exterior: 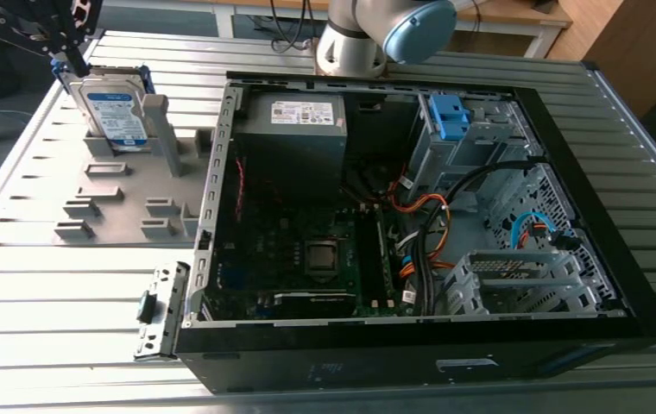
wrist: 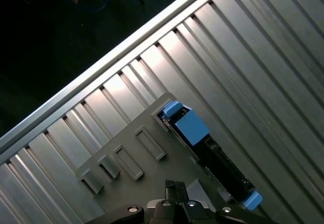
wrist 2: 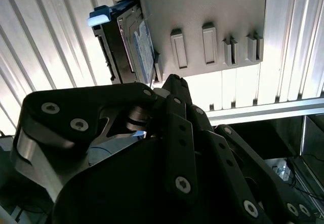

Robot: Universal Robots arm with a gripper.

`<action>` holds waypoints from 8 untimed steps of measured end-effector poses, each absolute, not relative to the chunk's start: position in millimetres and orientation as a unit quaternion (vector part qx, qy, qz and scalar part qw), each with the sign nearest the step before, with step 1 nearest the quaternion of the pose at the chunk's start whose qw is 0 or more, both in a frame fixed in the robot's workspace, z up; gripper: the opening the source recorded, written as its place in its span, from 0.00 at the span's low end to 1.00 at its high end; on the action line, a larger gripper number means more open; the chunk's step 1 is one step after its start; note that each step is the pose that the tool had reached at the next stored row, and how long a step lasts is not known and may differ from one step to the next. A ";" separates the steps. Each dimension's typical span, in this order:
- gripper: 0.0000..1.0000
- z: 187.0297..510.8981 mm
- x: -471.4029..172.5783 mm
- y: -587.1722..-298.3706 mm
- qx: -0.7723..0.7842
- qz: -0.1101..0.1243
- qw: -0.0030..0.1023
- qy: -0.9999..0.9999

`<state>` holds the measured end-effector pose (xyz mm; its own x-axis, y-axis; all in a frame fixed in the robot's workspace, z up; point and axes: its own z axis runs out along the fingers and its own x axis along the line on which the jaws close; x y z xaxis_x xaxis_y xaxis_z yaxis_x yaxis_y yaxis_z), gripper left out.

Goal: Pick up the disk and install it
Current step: 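Pick up the disk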

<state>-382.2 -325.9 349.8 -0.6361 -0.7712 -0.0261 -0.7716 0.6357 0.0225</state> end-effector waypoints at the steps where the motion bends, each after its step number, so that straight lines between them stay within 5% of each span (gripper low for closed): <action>1: 0.11 349.8 -382.2 -325.9 -0.427 0.016 0.007 0.904; 8: 0.11 349.8 -382.2 -325.9 -0.433 0.016 0.007 0.901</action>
